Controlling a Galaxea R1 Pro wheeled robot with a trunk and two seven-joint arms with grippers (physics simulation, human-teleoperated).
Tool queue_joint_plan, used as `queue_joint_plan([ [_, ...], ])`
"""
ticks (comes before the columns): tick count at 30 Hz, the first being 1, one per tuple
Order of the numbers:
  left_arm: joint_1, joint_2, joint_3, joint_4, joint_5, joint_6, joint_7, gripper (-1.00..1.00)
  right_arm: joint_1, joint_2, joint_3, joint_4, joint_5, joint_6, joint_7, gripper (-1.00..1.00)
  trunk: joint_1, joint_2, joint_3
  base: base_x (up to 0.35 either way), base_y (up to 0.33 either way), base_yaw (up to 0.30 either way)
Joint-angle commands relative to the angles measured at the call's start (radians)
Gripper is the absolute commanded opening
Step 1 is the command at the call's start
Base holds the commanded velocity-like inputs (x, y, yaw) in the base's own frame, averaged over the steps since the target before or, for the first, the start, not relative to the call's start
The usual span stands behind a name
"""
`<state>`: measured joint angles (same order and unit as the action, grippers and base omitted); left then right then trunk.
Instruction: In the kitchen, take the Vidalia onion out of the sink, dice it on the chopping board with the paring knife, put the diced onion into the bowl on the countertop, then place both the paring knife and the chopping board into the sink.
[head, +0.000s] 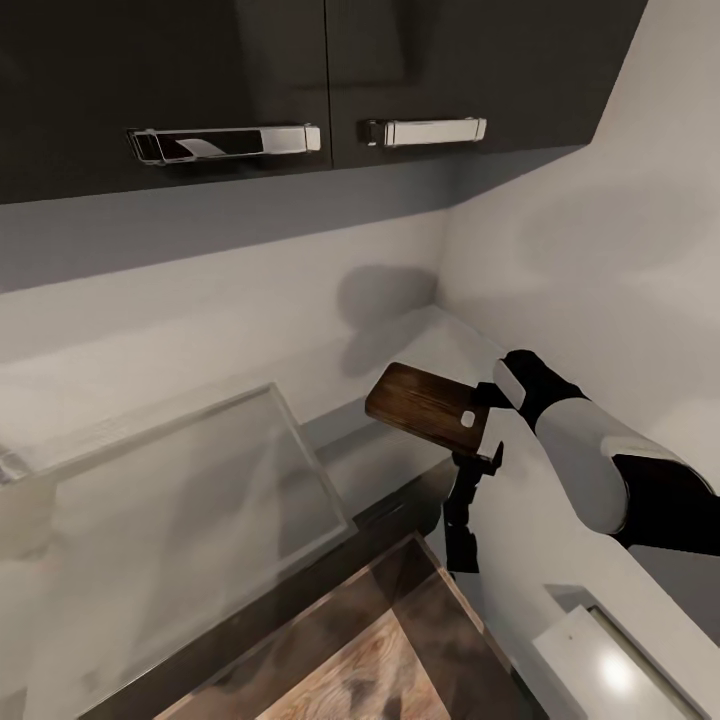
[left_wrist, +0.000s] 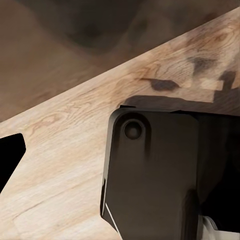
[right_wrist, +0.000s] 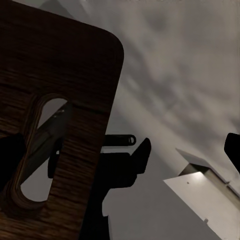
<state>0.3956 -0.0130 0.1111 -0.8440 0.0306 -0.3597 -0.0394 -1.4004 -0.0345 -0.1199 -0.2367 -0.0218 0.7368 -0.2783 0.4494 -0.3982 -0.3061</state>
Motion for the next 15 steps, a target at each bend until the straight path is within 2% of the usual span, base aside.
queue_joint_plan([
  [1, 0.000, -0.001, 0.002, -0.001, 0.003, -0.001, -0.004, 1.00, 0.000, 0.001, -0.006, -0.001, -0.002, 0.003, -0.005, 1.00, 0.001, -0.002, -0.002, 0.000, 0.000, 0.000],
  [15, 0.000, -0.001, 0.002, -0.001, 0.003, -0.001, -0.004, 1.00, 0.011, 0.002, -0.006, -0.001, -0.003, 0.003, -0.004, 1.00, 0.001, -0.002, -0.011, 0.000, 0.000, 0.000],
])
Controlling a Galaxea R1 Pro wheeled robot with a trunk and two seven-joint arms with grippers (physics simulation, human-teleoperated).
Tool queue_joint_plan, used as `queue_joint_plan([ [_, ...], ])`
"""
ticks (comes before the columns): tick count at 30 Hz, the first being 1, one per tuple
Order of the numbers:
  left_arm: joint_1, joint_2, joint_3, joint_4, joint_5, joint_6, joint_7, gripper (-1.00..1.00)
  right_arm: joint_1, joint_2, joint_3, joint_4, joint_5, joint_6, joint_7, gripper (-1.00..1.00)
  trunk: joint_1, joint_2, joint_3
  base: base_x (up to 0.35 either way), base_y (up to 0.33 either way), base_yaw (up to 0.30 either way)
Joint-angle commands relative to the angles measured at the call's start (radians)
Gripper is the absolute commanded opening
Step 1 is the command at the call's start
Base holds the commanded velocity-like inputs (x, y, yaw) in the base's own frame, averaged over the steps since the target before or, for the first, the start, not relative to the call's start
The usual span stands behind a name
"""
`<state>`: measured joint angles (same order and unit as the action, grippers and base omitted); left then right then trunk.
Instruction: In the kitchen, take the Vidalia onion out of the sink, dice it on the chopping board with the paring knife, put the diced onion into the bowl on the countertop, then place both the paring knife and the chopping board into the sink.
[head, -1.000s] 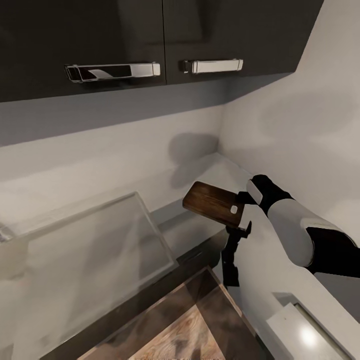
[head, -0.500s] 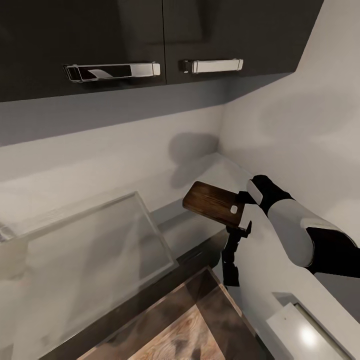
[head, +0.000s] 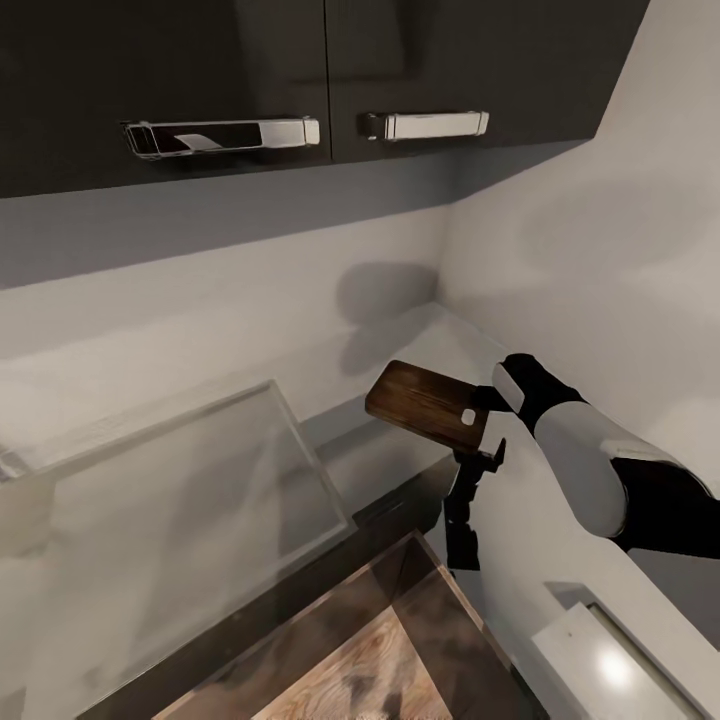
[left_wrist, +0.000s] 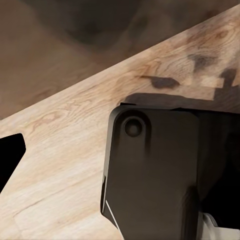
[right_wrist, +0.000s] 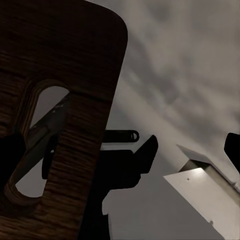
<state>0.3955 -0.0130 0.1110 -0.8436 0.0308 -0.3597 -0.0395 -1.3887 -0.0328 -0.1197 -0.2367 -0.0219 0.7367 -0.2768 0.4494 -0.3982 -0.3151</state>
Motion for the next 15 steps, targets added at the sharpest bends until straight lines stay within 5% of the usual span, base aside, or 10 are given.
queue_joint_plan([
  [1, 0.000, -0.001, 0.002, -0.001, 0.003, -0.001, -0.004, 1.00, -0.001, 0.001, -0.006, -0.001, -0.003, 0.003, -0.005, 1.00, 0.001, -0.002, -0.002, 0.000, 0.000, 0.000],
  [15, 0.000, -0.001, 0.002, 0.000, 0.004, -0.001, -0.004, 1.00, 0.000, 0.001, -0.006, -0.001, -0.003, 0.003, -0.005, 1.00, 0.001, -0.002, -0.012, 0.000, 0.000, 0.000],
])
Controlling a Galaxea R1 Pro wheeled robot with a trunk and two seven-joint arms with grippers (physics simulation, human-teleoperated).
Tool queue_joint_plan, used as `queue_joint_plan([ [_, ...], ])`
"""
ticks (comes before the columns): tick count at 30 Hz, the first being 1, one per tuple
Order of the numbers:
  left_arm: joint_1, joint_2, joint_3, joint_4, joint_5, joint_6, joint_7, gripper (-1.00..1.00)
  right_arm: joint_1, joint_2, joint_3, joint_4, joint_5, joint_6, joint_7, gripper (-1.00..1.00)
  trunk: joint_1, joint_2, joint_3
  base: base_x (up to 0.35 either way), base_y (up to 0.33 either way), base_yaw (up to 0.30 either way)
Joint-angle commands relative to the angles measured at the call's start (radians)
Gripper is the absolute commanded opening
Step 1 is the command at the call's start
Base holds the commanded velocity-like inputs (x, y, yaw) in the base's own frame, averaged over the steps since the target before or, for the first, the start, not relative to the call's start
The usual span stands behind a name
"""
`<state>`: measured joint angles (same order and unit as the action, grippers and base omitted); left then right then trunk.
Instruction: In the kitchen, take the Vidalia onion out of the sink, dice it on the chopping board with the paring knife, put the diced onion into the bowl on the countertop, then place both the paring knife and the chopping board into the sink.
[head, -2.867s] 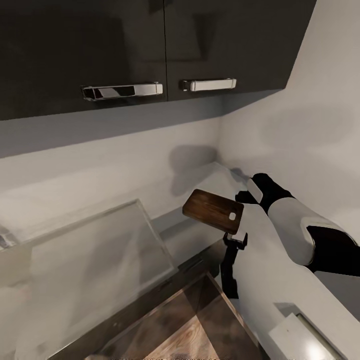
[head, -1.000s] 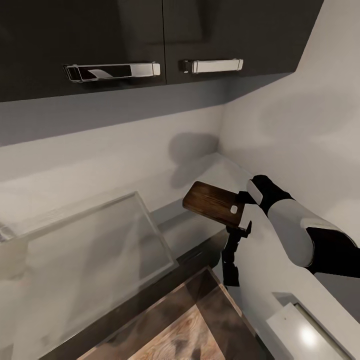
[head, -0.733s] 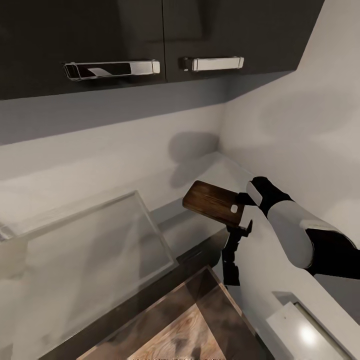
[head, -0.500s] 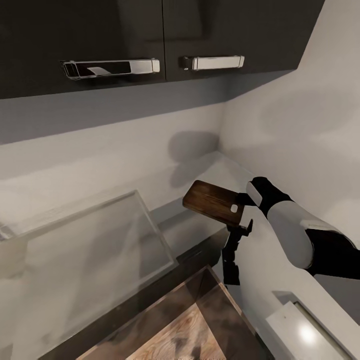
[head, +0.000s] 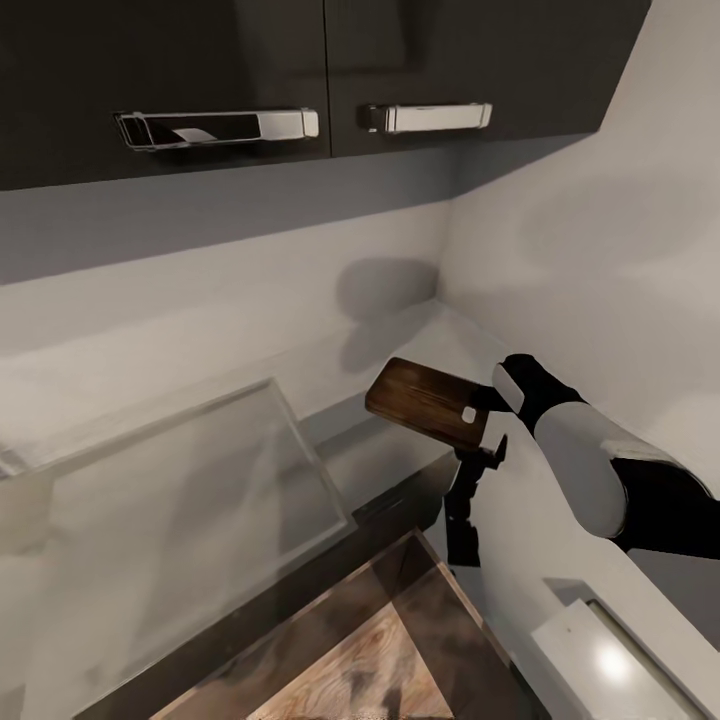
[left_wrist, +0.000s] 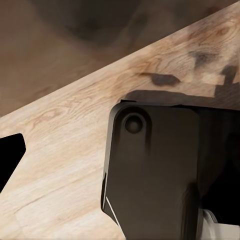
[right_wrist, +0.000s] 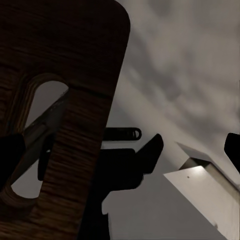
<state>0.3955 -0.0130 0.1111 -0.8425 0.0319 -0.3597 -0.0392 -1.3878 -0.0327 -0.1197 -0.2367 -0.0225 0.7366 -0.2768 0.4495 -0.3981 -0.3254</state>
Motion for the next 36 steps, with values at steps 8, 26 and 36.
queue_joint_plan([
  [8, 0.000, -0.001, 0.002, -0.001, 0.003, -0.001, -0.005, 1.00, -0.001, 0.001, -0.006, -0.001, -0.003, 0.003, -0.005, 1.00, 0.001, -0.002, -0.014, 0.000, 0.000, 0.000],
  [26, 0.000, -0.001, 0.003, -0.002, 0.002, -0.001, -0.004, 1.00, -0.001, 0.002, -0.006, -0.001, -0.003, 0.003, -0.006, 1.00, 0.001, -0.002, -0.043, 0.000, 0.000, 0.000],
  [36, 0.000, -0.001, 0.002, -0.003, 0.002, -0.001, -0.004, 1.00, -0.001, 0.002, -0.006, -0.001, -0.004, 0.003, -0.006, 1.00, 0.001, -0.002, -0.047, 0.000, 0.000, 0.000],
])
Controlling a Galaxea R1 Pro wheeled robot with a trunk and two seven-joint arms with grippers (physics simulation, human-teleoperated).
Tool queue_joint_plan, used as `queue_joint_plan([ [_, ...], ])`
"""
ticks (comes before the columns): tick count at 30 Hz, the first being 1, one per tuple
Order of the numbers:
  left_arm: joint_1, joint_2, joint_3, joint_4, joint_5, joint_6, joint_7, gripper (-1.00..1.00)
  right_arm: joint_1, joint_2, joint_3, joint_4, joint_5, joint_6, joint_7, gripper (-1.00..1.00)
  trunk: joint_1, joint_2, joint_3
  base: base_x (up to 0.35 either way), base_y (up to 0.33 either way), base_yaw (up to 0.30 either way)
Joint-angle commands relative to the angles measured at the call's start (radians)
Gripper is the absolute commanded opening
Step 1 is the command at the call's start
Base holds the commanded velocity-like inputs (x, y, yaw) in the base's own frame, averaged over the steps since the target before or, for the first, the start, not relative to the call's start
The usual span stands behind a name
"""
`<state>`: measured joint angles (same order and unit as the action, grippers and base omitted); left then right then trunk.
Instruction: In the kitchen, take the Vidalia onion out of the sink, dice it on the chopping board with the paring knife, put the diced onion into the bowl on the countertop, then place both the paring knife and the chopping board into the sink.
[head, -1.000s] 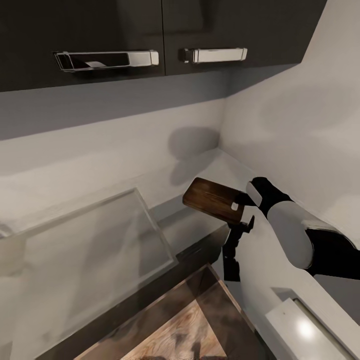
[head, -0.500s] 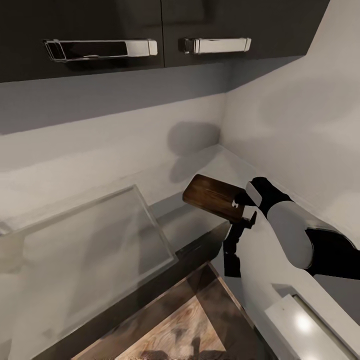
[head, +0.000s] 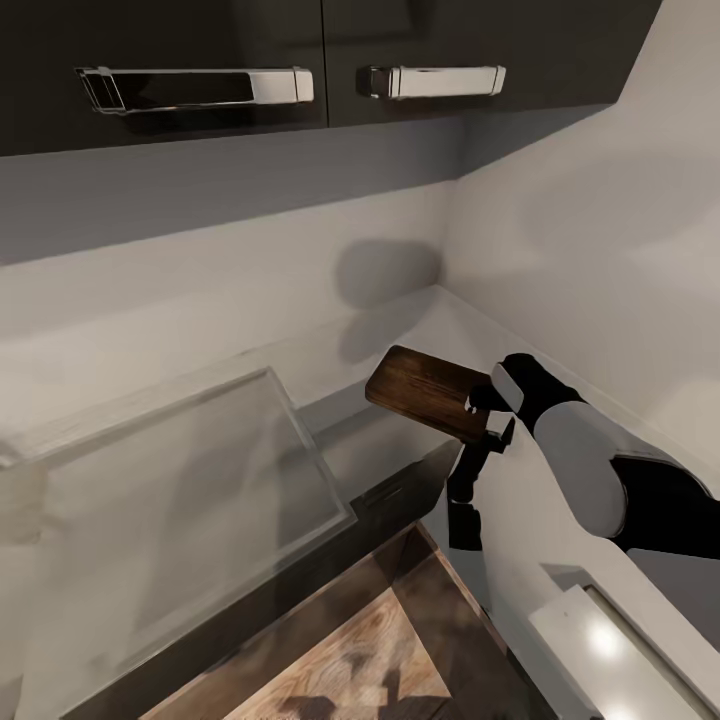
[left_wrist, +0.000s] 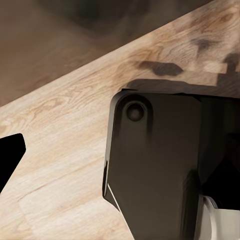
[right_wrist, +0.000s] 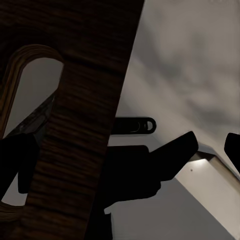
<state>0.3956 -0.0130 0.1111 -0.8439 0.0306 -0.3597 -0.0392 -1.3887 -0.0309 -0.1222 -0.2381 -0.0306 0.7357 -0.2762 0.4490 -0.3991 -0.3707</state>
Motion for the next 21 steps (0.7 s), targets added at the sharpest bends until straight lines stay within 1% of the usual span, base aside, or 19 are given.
queue_joint_plan([
  [1, 0.000, -0.001, 0.002, -0.001, 0.003, -0.001, -0.004, 1.00, 0.000, 0.001, -0.004, 0.000, 0.005, 0.004, -0.007, 1.00, 0.001, -0.001, -0.002, 0.000, 0.000, 0.000],
  [7, 0.000, -0.001, 0.003, -0.001, 0.003, -0.001, -0.005, 1.00, 0.000, 0.010, -0.004, 0.000, 0.005, 0.005, -0.009, 1.00, 0.001, -0.001, -0.002, 0.000, 0.000, 0.000],
  [13, 0.000, -0.001, 0.003, -0.001, 0.003, -0.001, -0.005, 1.00, 0.000, 0.011, -0.004, 0.000, 0.005, 0.005, -0.010, 1.00, 0.001, -0.001, -0.002, 0.000, 0.000, 0.000],
  [14, 0.000, -0.001, 0.002, -0.001, 0.003, -0.001, -0.005, 1.00, 0.000, 0.010, -0.004, 0.000, 0.006, 0.005, -0.010, -1.00, 0.001, -0.001, -0.002, 0.000, 0.000, 0.000],
  [21, 0.000, -0.001, 0.003, -0.001, 0.003, -0.001, -0.005, 1.00, 0.000, 0.010, -0.004, 0.000, 0.006, 0.005, -0.011, -1.00, 0.001, -0.001, -0.002, 0.000, 0.000, 0.000],
])
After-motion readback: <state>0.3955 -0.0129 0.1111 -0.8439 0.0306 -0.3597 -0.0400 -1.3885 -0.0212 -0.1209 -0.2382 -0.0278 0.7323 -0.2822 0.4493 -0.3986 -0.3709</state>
